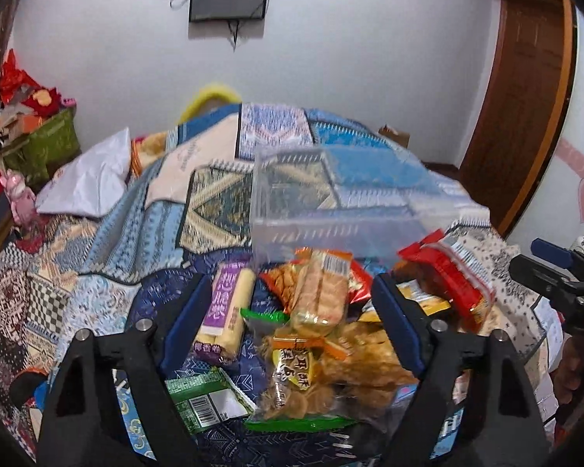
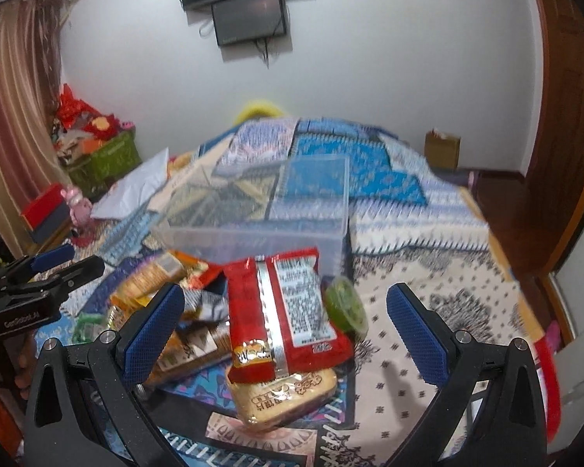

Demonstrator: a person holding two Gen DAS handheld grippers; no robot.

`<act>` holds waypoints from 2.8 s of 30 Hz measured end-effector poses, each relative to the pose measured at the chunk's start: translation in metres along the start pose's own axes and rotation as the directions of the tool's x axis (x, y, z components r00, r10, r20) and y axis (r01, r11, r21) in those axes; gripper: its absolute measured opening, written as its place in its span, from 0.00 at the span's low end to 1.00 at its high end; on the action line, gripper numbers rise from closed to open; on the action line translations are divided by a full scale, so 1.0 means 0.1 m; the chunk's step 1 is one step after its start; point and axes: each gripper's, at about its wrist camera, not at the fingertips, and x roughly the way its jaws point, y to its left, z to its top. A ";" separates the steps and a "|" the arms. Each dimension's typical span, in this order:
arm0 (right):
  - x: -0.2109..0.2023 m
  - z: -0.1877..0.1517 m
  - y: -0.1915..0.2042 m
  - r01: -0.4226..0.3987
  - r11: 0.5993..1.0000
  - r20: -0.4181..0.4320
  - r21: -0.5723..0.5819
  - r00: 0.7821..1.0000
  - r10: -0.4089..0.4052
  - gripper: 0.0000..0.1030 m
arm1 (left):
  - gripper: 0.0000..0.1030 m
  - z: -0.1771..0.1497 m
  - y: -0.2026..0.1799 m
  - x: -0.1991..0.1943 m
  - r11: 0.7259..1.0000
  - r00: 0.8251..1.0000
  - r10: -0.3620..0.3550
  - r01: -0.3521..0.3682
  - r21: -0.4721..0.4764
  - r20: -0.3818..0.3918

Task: Organize snacks
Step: 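Grasp the tan wafer packet with the left tool while the right grasps the red bag, then lower the wafer packet into the clear box with the left tool while the right drops the red bag in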

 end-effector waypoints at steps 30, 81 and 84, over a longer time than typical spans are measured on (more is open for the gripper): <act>0.67 0.00 -0.04 -0.134 0.991 -0.212 -0.023 0.969 0.126 0.73 | 0.55 0.01 -0.04 0.85 0.996 0.976 -0.087 0.082 -0.029 -0.201; 0.68 1.00 0.11 -0.005 0.997 0.037 -0.081 0.999 0.008 0.61 | 0.39 1.11 -0.17 0.75 1.000 1.000 -0.006 0.006 0.029 0.014; 0.80 1.04 0.09 0.005 0.996 0.014 -0.090 1.000 -0.004 0.61 | 0.39 1.14 -0.16 0.91 1.000 1.000 -0.015 0.016 0.024 -0.021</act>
